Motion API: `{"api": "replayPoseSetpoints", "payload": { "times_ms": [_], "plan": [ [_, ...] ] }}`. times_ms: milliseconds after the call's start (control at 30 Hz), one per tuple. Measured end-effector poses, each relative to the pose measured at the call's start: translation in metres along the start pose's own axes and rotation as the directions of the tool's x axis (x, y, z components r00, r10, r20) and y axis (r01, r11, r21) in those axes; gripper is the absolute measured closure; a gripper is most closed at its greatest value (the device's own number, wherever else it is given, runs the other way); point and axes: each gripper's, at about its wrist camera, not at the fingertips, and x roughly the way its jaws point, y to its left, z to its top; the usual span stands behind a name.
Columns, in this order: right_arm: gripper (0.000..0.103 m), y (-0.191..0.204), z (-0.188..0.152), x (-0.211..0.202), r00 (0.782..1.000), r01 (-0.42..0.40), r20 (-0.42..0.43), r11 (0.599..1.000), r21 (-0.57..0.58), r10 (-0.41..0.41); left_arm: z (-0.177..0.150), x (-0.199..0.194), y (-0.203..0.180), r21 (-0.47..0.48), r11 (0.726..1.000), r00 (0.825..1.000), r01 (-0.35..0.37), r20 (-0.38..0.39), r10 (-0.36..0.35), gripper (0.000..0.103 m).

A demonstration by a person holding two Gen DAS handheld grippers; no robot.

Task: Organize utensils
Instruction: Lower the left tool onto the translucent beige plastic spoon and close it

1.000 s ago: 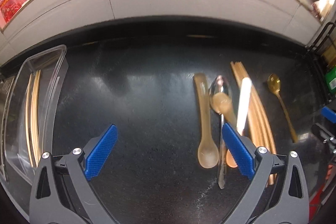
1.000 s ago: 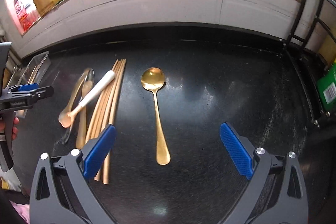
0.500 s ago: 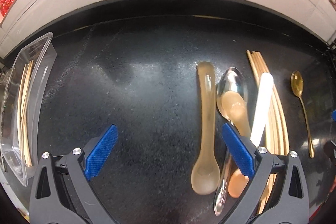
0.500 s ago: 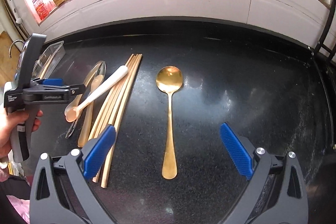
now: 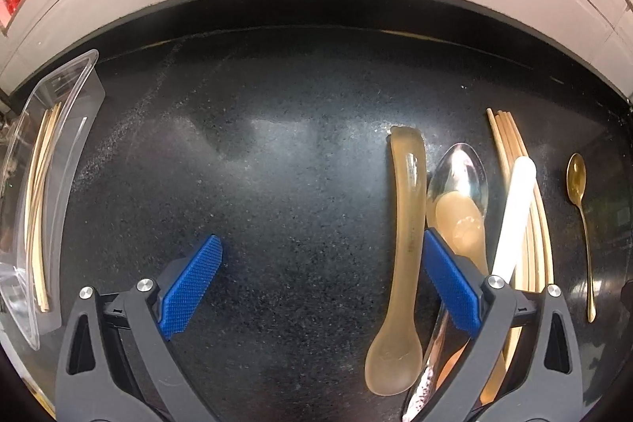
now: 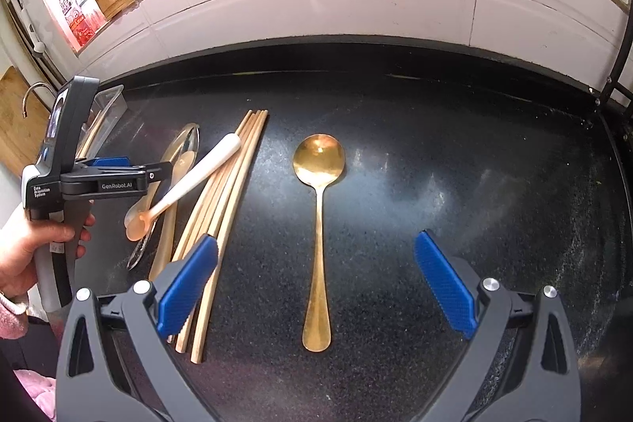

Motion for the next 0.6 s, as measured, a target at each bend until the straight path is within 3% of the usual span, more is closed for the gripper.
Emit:
{"api": "replayPoseSetpoints", "payload": {
  "times_ms": [433,533,600],
  "plan": [
    [0.007,0.002,0.010,0.006,1.000,0.008,0.019,0.999,-0.040,-0.007,-0.008,-0.010,-0.017,0.017,1.000,0.999,0.003,0.036,-0.003,0.006],
    [0.007,0.003,0.013,0.008,1.000,-0.001,0.016,0.999,-0.036,0.002,-0.006,-0.016,-0.025,0.040,0.999,0.998,0.004,0.059,-0.007,0.021],
    [0.007,0.003,0.013,0.009,1.000,-0.004,0.018,1.000,-0.031,0.004,-0.002,-0.020,-0.032,0.055,0.998,0.997,0.007,0.070,-0.011,0.044]
  ]
}}
